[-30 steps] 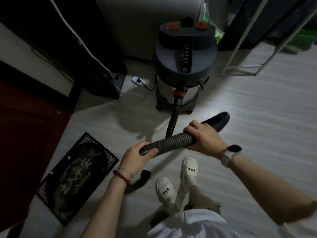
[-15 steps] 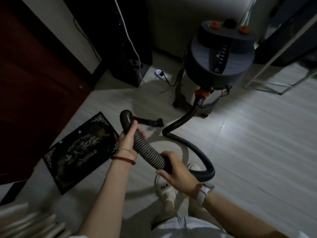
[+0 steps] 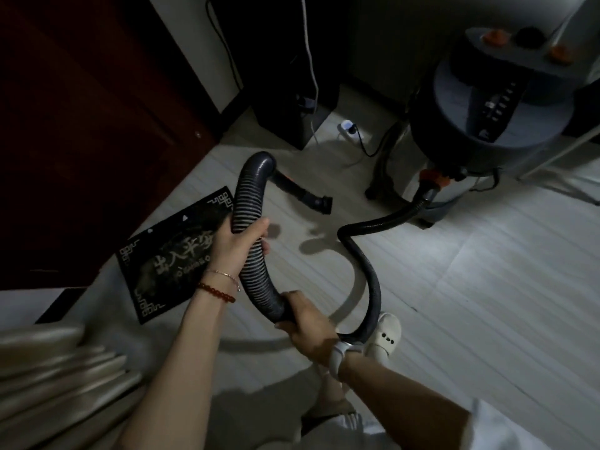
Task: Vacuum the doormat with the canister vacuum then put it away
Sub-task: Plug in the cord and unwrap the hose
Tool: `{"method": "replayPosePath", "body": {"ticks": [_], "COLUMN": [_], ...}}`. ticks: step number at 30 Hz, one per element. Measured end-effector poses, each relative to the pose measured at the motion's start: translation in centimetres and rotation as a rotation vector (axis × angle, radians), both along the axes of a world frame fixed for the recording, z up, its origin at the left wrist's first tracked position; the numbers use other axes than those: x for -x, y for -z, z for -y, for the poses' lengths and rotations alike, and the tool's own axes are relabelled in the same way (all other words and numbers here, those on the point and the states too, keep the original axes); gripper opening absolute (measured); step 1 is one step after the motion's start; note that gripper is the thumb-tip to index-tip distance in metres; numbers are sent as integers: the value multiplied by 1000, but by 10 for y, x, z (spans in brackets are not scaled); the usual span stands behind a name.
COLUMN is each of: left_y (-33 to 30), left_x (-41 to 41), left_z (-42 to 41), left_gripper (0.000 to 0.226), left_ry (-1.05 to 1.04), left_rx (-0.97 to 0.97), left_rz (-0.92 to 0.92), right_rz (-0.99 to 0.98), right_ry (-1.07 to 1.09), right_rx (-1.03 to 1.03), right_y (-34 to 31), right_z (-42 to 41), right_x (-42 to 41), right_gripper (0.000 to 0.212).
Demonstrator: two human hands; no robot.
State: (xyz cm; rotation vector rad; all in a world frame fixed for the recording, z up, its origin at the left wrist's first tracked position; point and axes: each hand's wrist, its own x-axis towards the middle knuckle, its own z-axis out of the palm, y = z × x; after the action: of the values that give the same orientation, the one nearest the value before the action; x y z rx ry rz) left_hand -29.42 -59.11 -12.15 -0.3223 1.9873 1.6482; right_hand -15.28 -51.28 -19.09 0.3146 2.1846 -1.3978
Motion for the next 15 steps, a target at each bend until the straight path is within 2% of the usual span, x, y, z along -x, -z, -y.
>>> {"method": "replayPosePath", "body": {"ticks": [3, 4, 6, 7, 8, 10, 13, 15], "left_y": [-1, 2, 10, 14, 18, 24, 31, 36], "left_x": [2, -1, -12, -19, -26, -37, -54, -63], "left_z": [20, 30, 53, 62, 71, 83, 95, 106], "left_gripper": [18, 25, 38, 44, 48, 55, 65, 69], "left_ry": [159, 177, 209, 233, 250, 299, 433, 499], "left_rx": [179, 197, 240, 265, 285, 317, 420, 471], "left_rz": [-180, -213, -261, -275, -278, -272, -295, -315], "right_rz": [94, 164, 300, 333, 347, 353, 379, 435], "right_ry": [-19, 118, 543, 703, 774, 810, 763, 797], "right_rx": [175, 302, 530, 599, 637, 719, 699, 663], "right_y": [1, 0, -4, -8, -8, -16, -29, -27], "right_z": [14, 11, -6, -17, -27, -38, -30, -21], "right_x": [26, 35, 58, 72, 87, 117, 156, 169], "right_gripper": [36, 34, 25, 26, 33, 50, 50, 60]}}
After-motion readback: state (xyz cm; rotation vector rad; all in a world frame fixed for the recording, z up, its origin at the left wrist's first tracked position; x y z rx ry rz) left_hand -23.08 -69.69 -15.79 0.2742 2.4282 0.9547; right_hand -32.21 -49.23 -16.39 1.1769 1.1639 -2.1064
